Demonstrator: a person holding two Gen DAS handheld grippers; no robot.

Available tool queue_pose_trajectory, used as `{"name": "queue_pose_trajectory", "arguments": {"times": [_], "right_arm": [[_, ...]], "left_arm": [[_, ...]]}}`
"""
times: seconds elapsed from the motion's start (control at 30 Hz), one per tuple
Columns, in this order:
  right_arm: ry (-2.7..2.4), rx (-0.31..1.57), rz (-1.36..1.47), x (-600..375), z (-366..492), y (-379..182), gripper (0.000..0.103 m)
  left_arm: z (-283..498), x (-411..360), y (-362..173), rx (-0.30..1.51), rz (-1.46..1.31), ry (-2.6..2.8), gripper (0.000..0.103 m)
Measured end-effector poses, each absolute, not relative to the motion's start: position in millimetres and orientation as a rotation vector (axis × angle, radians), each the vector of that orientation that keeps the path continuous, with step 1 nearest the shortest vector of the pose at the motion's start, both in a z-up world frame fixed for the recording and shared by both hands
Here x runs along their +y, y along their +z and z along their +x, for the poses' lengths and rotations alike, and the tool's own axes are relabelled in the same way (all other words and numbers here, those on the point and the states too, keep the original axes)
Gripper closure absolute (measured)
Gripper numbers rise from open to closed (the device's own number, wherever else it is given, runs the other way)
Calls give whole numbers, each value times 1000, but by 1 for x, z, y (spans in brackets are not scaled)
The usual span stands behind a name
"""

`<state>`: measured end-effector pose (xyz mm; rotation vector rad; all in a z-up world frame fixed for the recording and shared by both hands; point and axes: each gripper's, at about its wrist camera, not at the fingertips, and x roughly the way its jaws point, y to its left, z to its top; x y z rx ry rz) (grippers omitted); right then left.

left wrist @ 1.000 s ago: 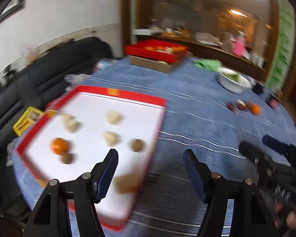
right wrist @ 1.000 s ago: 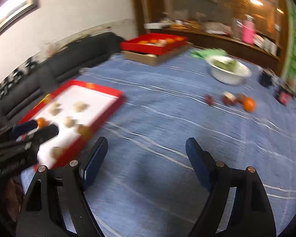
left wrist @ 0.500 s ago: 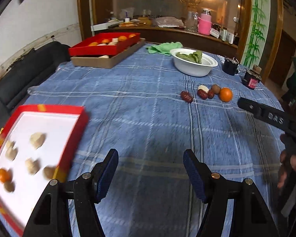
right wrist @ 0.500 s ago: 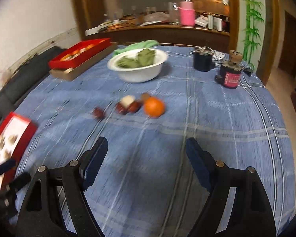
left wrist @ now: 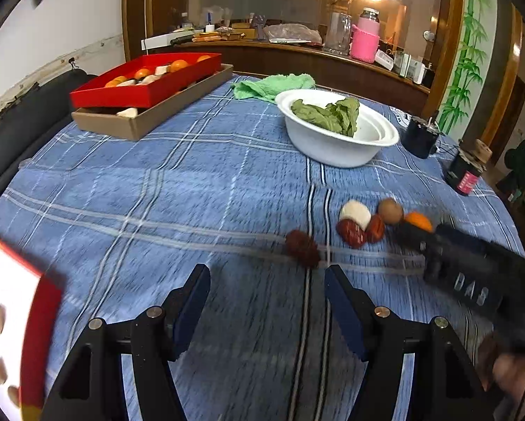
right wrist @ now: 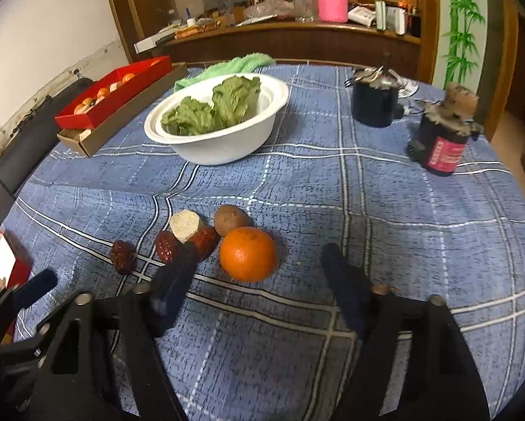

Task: Organize fruits
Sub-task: 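Grasp the mandarin orange with the right tool while the left tool grasps a red date, then carry the orange and the red date over the tray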

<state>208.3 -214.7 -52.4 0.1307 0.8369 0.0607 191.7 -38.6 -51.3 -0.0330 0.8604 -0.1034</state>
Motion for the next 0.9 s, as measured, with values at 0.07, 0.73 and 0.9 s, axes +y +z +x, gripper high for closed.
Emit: {"name": "queue_pose_trajectory", "arguments": {"times": [0.07,0.73,0.9], "right_arm": [[63,860,130,-215,213,-58,56],[116,853,169,-217,158,-50,71],[170,822,137,-192,115,-35,71]], "left_arm": [[201,-47,-52,856,-26,-110,39],[153,-46,-54,878,82,-65,81],[111,-26,-46,867,66,-45,81]]}}
